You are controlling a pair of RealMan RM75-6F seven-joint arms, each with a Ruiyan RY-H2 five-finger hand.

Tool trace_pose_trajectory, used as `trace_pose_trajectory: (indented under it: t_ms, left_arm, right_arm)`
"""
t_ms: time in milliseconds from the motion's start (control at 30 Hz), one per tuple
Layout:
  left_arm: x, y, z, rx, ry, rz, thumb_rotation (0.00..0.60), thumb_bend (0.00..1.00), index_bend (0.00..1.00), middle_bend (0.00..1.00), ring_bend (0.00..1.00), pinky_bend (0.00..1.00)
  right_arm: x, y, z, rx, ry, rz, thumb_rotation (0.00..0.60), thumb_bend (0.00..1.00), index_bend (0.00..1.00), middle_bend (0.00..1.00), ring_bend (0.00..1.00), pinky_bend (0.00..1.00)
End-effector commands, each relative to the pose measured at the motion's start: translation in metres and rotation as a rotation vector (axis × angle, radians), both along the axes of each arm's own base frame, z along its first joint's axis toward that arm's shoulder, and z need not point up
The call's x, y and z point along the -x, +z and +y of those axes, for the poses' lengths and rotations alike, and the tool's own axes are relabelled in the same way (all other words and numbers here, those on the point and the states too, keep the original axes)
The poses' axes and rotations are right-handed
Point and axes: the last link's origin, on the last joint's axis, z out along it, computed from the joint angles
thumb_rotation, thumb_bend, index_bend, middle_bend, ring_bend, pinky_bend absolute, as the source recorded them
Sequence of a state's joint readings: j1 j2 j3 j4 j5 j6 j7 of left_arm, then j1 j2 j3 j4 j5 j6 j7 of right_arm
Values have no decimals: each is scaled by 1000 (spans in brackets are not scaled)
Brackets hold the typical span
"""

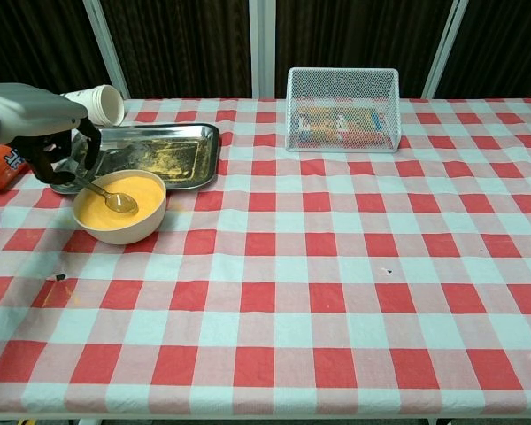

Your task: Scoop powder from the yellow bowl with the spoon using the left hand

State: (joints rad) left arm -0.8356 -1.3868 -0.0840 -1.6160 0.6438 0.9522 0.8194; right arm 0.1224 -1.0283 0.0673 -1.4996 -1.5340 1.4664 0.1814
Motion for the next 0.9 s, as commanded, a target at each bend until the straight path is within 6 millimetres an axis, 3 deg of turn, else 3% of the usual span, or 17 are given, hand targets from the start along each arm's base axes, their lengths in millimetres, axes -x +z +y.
trace_pose_trajectory:
  t_ms: [33, 333, 900]
  left_arm:
    - [-1, 3, -2, 2, -3, -4, 600, 400, 453, 960, 936, 925]
    - [5, -2, 1, 7, -24, -24, 600, 304, 517, 966, 935, 925]
    - [12, -9, 8, 45, -3, -14, 600, 346, 564, 967, 936, 925]
  right_arm:
    - [0, 2, 0, 7, 1, 1, 600, 186, 0, 59, 0, 0]
    - [-4, 9, -1, 35, 4, 12, 600, 184, 0, 59, 0, 0]
    - [-3, 8, 0, 35, -12, 13, 600, 183, 0, 59, 0, 0]
